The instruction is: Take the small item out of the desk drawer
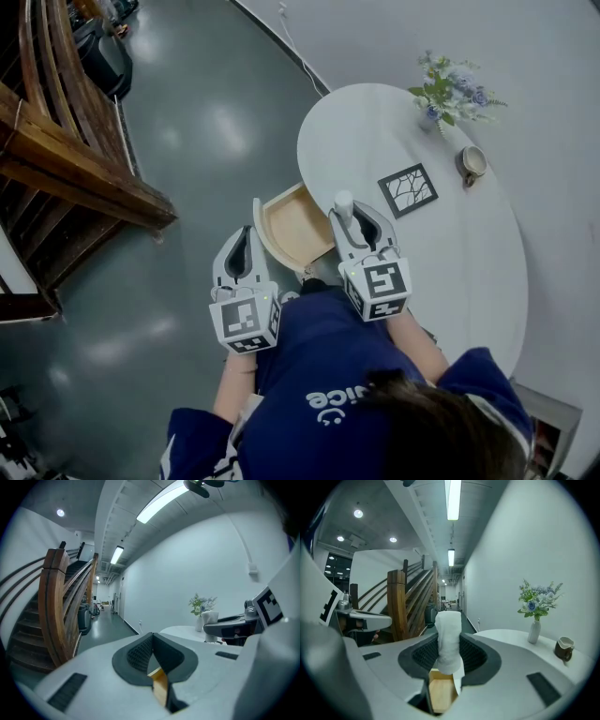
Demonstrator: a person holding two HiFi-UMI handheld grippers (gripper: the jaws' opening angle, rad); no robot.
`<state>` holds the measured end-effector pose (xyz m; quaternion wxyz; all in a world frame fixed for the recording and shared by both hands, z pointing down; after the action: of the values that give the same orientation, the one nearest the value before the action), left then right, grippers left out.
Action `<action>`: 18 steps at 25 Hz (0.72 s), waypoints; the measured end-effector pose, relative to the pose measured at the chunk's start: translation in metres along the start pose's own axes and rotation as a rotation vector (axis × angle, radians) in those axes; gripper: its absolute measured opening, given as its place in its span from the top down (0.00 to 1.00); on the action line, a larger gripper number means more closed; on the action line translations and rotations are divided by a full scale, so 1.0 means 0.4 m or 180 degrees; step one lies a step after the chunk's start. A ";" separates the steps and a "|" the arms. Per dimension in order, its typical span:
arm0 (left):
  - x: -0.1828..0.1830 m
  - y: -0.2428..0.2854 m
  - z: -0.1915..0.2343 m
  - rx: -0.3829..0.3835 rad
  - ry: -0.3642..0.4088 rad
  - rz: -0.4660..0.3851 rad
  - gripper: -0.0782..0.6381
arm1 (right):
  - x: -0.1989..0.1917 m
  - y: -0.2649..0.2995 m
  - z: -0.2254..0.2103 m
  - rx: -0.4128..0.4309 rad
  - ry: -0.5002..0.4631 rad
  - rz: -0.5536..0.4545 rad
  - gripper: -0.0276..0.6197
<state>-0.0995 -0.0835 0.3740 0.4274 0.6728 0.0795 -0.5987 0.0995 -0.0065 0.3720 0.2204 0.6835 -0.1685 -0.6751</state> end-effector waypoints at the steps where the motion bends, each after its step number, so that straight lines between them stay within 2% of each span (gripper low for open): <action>1: 0.004 0.000 -0.003 -0.0003 0.0016 -0.0015 0.88 | 0.000 -0.002 -0.002 -0.0001 0.0004 -0.0008 0.75; 18: 0.017 0.020 -0.025 -0.0085 0.0098 -0.0008 0.88 | -0.010 0.002 -0.002 -0.0032 -0.0148 -0.0007 0.75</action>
<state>-0.0854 -0.0845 0.3713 0.4343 0.6760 0.0949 -0.5876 0.1001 -0.0051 0.3757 0.2191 0.6667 -0.1695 -0.6919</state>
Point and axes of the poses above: the fingertips, and each gripper's own axes: y forward along the fingers, z to its left, x out of its top, the point moved 8 cm from there along -y, backward along the fingers, and after that the axes turned 14 degrees about z, right-handed, at the moved point
